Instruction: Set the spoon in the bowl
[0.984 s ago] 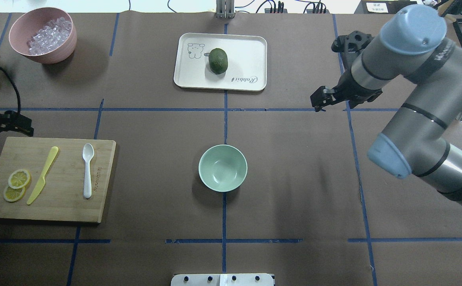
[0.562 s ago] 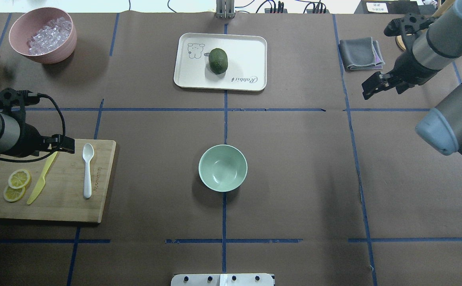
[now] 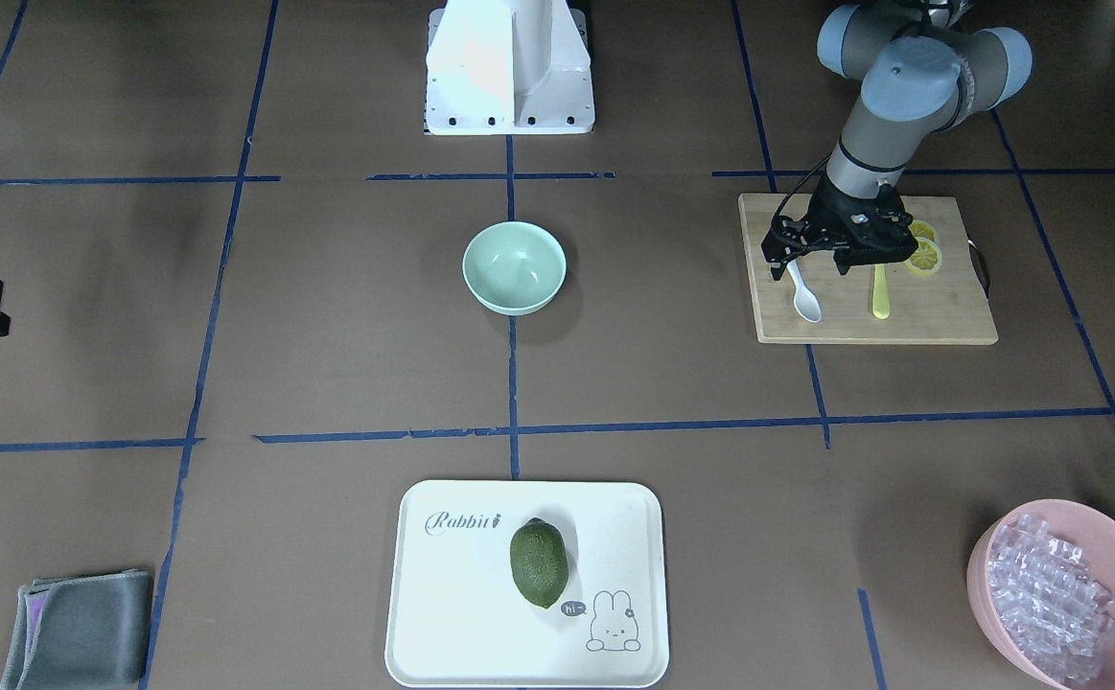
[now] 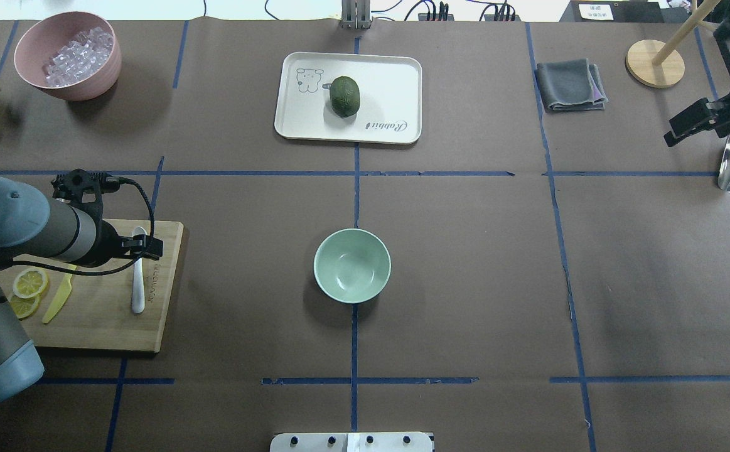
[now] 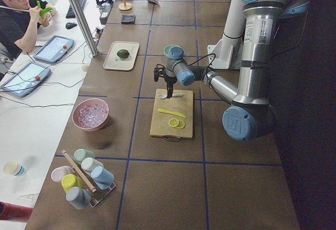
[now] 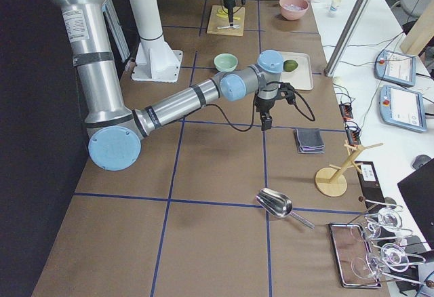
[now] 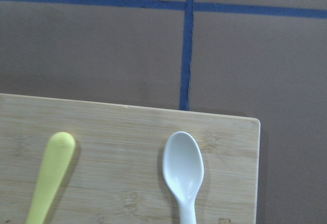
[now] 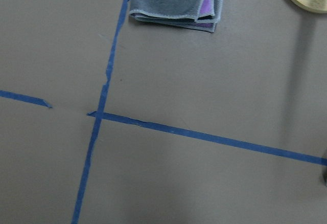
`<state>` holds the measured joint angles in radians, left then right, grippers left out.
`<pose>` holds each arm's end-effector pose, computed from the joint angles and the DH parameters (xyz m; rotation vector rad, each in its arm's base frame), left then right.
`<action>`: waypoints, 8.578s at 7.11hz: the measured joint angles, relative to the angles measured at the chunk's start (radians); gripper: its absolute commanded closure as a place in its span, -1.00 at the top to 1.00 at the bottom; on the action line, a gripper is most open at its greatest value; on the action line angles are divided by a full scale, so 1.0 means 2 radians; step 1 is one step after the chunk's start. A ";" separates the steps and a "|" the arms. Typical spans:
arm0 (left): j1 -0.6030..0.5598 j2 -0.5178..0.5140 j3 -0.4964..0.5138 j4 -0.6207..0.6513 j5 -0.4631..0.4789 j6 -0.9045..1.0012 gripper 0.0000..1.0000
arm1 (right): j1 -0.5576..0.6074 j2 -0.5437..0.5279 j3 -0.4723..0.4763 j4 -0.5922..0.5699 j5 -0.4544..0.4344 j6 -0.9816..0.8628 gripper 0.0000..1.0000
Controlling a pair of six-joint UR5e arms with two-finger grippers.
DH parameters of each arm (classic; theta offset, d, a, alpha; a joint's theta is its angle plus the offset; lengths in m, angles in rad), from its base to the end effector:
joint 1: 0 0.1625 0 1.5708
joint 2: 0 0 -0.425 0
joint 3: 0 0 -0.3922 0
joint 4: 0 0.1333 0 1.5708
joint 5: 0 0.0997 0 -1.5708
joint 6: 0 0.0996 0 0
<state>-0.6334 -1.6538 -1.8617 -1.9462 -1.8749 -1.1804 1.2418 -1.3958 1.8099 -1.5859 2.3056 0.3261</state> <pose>0.3724 -0.4019 0.4445 0.1116 0.7900 -0.1161 -0.1159 -0.5454 0.4526 0.1273 -0.8088 -0.1493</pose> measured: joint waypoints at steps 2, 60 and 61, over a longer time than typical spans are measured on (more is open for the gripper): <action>0.005 -0.005 0.014 -0.013 -0.002 -0.002 0.71 | 0.014 -0.010 -0.004 -0.001 0.006 -0.014 1.00; -0.485 0.032 0.135 0.251 -0.248 0.670 1.00 | 0.179 -0.085 -0.118 0.018 0.061 -0.188 1.00; -0.485 0.032 0.135 0.251 -0.248 0.670 1.00 | 0.179 -0.086 -0.118 0.018 0.061 -0.188 1.00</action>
<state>-1.6030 -1.5907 -1.5922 -1.4450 -2.3700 0.1597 1.6000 -1.5671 1.5729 -1.5509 2.4276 -0.0501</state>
